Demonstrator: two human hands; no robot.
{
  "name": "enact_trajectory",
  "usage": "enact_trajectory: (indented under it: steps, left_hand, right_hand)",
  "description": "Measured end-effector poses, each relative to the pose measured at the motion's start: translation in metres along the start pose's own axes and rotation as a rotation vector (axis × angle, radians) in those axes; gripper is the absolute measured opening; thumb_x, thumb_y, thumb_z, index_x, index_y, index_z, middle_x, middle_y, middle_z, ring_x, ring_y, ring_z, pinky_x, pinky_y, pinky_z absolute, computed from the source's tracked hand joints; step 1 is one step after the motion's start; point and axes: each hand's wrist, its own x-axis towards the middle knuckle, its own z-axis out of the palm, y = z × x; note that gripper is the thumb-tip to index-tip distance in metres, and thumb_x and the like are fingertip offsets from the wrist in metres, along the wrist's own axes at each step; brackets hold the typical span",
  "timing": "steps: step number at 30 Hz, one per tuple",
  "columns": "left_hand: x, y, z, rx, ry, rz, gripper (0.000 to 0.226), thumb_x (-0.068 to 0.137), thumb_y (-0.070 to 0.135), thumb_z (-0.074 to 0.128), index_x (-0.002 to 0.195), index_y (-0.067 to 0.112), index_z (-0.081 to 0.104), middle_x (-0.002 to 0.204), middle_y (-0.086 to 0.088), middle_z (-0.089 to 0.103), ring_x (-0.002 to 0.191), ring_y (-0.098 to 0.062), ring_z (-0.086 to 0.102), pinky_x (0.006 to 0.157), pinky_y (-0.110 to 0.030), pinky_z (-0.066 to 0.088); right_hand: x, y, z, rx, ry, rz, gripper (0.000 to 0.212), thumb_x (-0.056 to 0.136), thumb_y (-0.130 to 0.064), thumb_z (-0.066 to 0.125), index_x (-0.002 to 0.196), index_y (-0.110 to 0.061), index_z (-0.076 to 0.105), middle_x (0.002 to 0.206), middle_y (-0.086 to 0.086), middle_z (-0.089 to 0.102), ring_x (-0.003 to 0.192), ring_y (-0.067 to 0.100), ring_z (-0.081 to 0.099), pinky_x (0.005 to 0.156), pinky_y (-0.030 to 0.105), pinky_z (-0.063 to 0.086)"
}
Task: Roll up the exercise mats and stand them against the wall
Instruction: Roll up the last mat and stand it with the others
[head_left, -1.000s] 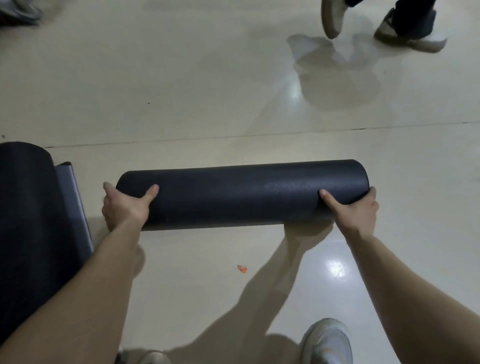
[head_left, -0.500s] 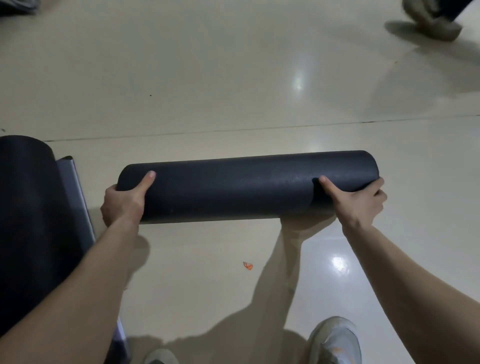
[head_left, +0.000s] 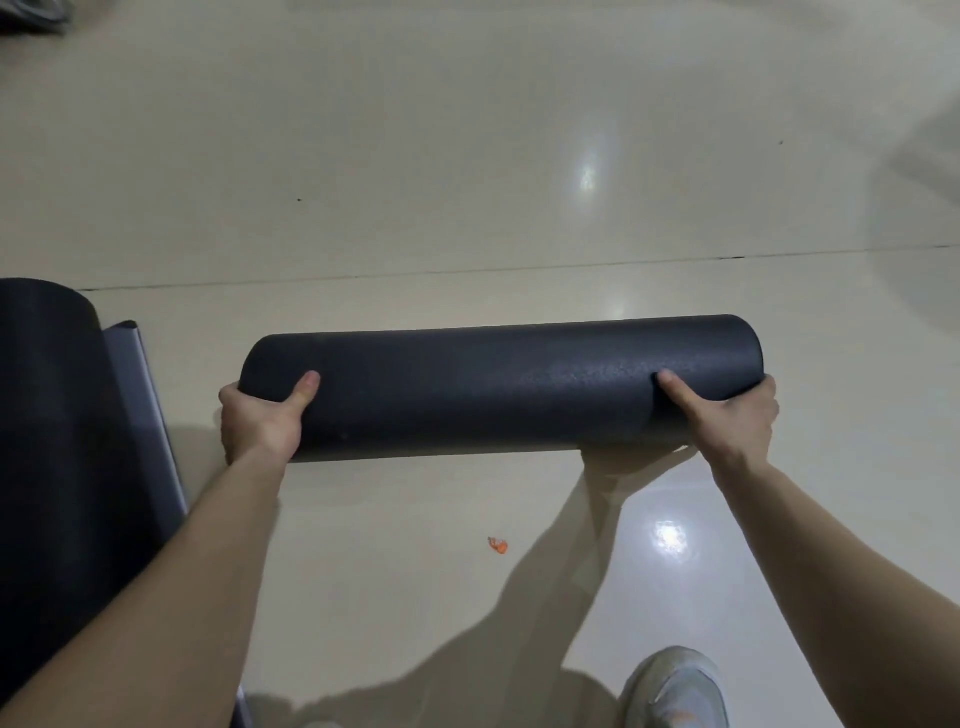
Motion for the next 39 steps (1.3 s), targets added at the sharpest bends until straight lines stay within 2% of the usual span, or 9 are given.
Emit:
enact_trajectory:
  steps: [3,6,13,17,21,27,32,35,39]
  left_hand:
    - [0.001,-0.003,0.002,-0.007,0.014,0.010,0.089,0.075,0.057,0.083,0.141,0.013,0.044,0.139,-0.010,0.058,0.124,-0.036,0.056,0.101,-0.040,0.045]
    - [0.000,-0.006,0.000,-0.015,0.062,0.011,0.104,0.063,0.065,0.086,0.144,0.016,0.043,0.141,-0.008,0.057,0.125,-0.035,0.057,0.105,-0.043,0.046]
    - [0.009,-0.016,-0.016,0.046,0.111,-0.001,0.108,0.065,0.060,0.088,0.147,0.012,0.036,0.147,-0.011,0.050,0.131,-0.039,0.051,0.111,-0.051,0.042]
    - [0.014,-0.011,-0.015,0.073,0.085,-0.003,0.110,0.067,0.060,0.087,0.148,0.008,0.034,0.148,-0.015,0.047,0.134,-0.040,0.048,0.111,-0.053,0.041]
    - [0.016,-0.017,-0.015,0.102,0.077,-0.019,0.109,0.070,0.060,0.085,0.149,0.007,0.031,0.150,-0.016,0.044,0.137,-0.040,0.043,0.112,-0.052,0.038]
    - [0.026,-0.001,-0.013,0.135,0.076,-0.042,0.112,0.069,0.065,0.082,0.151,0.009,0.030,0.152,-0.015,0.041,0.140,-0.040,0.039,0.111,-0.053,0.037]
    - [-0.022,-0.016,0.000,-0.002,0.104,-0.133,0.125,0.074,0.060,0.081,0.160,0.018,0.001,0.162,-0.016,0.015,0.145,-0.041,0.028,0.112,-0.056,0.035]
    - [-0.067,-0.024,0.028,-0.131,-0.052,-0.298,0.130,0.073,0.067,0.078,0.160,0.011,0.000,0.162,-0.020,0.020,0.146,-0.040,0.031,0.116,-0.049,0.035]
    - [-0.111,-0.027,0.047,-0.280,-0.240,-0.296,0.138,0.063,0.074,0.078,0.162,0.022,-0.002,0.162,-0.011,0.032,0.140,-0.036,0.044,0.114,-0.049,0.041]
  right_hand:
    - [0.003,0.001,-0.006,0.083,0.001,-0.012,0.101,0.055,-0.063,0.093,0.134,-0.017,0.050,0.125,-0.004,0.061,0.118,0.026,0.064,0.094,0.040,0.054]
    - [-0.004,-0.008,0.003,0.034,0.077,-0.032,0.108,0.044,-0.077,0.087,0.128,-0.018,0.054,0.125,0.001,0.064,0.115,0.029,0.065,0.096,0.048,0.057]
    - [-0.019,-0.011,0.018,-0.176,-0.055,-0.124,0.134,0.053,-0.086,0.073,0.152,-0.012,0.023,0.144,0.023,0.046,0.132,0.048,0.048,0.107,0.059,0.045]
    - [-0.025,-0.030,0.032,-0.633,-0.015,-0.668,0.118,0.070,-0.087,0.051,0.159,-0.013,0.028,0.160,0.028,0.031,0.146,0.050,0.029,0.118,0.059,0.024]
    - [-0.045,-0.079,0.074,-1.127,-0.479,-1.045,0.143,0.047,-0.091,0.070,0.160,-0.021,0.018,0.162,0.009,0.033,0.149,0.036,0.028,0.123,0.056,0.018]
    - [-0.026,-0.130,0.103,-1.282,-0.703,-0.997,0.142,0.032,-0.090,0.077,0.150,-0.038,0.019,0.142,0.001,0.048,0.124,0.033,0.050,0.104,0.054,0.046]
    - [-0.041,-0.138,0.109,-1.324,-0.787,-0.958,0.124,0.032,-0.094,0.073,0.139,-0.040,0.038,0.120,-0.005,0.056,0.106,0.026,0.059,0.082,0.039,0.048]
    - [-0.068,-0.126,0.113,-1.242,-0.905,-0.826,0.115,0.033,-0.097,0.071,0.128,-0.037,0.048,0.113,-0.006,0.060,0.104,0.026,0.063,0.084,0.039,0.048]
    - [-0.113,-0.096,0.122,-1.124,-0.969,-0.680,0.117,0.035,-0.097,0.069,0.128,-0.028,0.052,0.119,-0.002,0.067,0.108,0.028,0.064,0.090,0.040,0.052]
